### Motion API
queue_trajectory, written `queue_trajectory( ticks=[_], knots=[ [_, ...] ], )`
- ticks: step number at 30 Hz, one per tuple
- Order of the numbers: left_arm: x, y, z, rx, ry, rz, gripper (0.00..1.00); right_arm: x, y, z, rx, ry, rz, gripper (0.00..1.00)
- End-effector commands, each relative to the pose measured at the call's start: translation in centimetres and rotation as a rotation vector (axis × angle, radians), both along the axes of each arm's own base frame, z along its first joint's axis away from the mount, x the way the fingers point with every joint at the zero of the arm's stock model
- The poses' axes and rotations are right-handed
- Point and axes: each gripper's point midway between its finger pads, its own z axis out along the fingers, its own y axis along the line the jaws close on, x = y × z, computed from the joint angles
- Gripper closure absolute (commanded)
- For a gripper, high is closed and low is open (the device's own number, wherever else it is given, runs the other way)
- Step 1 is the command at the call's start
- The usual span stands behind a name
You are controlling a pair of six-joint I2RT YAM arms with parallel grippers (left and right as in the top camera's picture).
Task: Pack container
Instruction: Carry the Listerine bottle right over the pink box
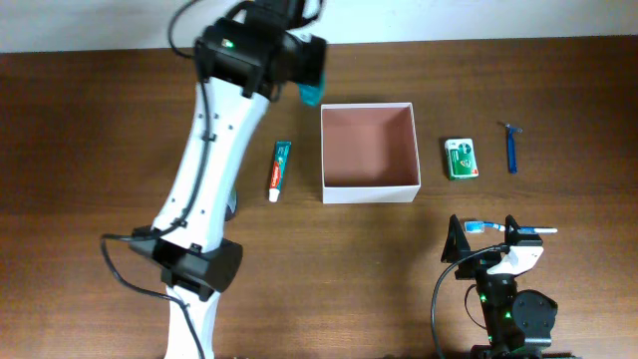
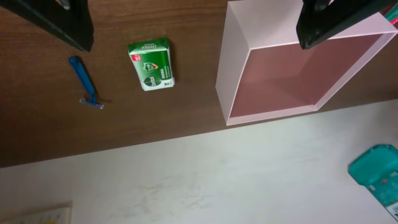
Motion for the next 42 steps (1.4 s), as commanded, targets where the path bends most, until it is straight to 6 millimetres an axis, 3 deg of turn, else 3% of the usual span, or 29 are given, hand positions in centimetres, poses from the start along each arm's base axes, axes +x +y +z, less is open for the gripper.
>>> queue_trajectory(
  ticks=[1,7,11,24,29,37,42],
  knots=[
    [-1.4,-1.0,2.4,-0.08,-0.021,0.04,0.99,0.0,0.1,-0.2,0.004,-0.002,0.0,0.01],
    [-2.0,-3.8,1.2,-0.109,0.01,0.033,0.99,0.0,0.1,-0.2,0.004,-0.002,0.0,0.01],
    [-1.3,-5.0,-1.1,-0.107,0.048,0.043,0.99,0.0,0.1,-0.2,0.004,-0.002,0.0,0.01],
    [1.1,-6.2,-10.3,-0.024,0.185,0.081,0.99,0.0,0.1,-0.2,0.004,-0.002,0.0,0.01],
    [1.5,-5.5,-12.8,0.02,0.22,0.145,0.99,0.0,0.1,-0.2,0.004,-0.002,0.0,0.02],
    [2.4,-4.3,-13.0,0.035,0.199,0.207,0.99,0.0,0.1,-0.2,0.004,-0.002,0.0,0.01],
    [2.5,-4.2,-14.1,0.045,0.217,0.225,0.99,0.0,0.1,-0.2,0.004,-0.002,0.0,0.01]
  ],
)
